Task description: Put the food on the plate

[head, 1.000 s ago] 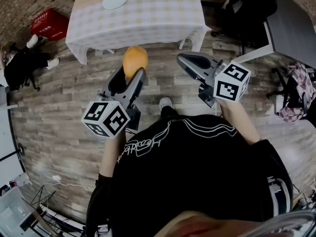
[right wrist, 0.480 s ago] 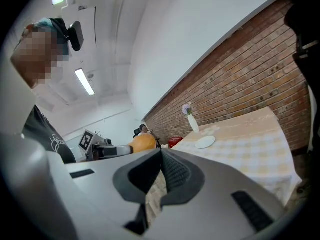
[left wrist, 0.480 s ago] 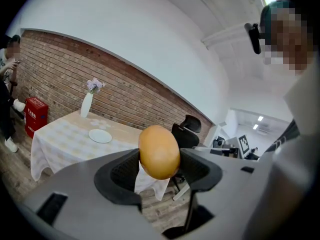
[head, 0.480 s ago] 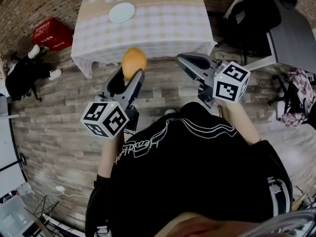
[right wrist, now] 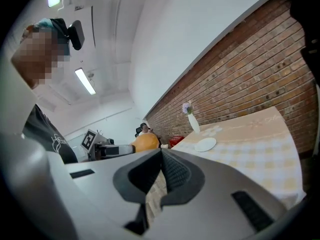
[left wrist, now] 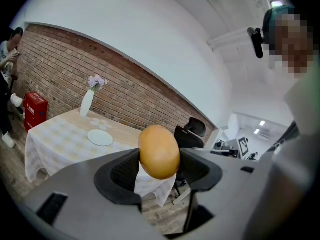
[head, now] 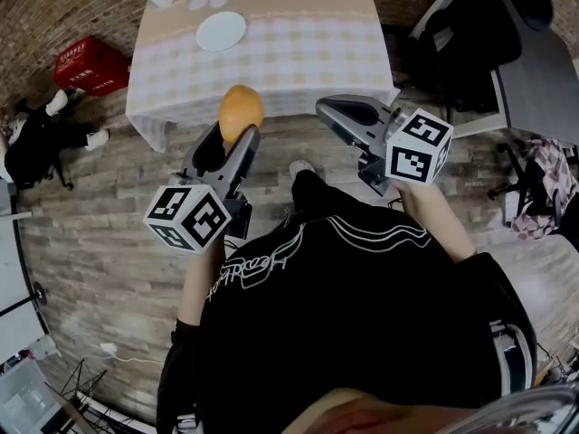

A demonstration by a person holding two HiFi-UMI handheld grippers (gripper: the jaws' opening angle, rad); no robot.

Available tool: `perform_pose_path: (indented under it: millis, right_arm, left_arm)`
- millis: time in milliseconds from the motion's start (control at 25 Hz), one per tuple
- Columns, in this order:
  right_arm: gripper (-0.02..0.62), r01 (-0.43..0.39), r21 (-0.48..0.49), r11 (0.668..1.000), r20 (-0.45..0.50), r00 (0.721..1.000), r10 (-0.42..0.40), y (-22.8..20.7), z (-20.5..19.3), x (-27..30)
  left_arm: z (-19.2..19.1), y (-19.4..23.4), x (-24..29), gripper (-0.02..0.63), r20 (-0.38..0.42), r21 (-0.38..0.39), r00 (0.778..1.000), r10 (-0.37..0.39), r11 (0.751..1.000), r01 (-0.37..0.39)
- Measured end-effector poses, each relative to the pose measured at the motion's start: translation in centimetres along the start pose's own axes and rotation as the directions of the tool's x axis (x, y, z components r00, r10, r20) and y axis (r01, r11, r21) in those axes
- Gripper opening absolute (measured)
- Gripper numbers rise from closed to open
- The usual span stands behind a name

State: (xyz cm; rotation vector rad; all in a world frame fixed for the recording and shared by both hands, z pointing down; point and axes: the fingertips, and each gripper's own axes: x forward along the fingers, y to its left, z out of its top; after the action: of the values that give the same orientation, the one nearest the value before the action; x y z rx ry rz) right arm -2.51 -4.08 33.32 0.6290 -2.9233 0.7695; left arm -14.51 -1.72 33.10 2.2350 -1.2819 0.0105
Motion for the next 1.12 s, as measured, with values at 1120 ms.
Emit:
perform_pose_path:
  millis: [1120]
  right_arm:
    - [-0.003,-0.085,0.031,0.996,-0.039,0.995,0.087,-17.9,10.3,11.4]
  left_arm:
    - [9.2,12.6,17.1,0.249,-0.041,-0.004,0.987,0.153,0.988,-0.153]
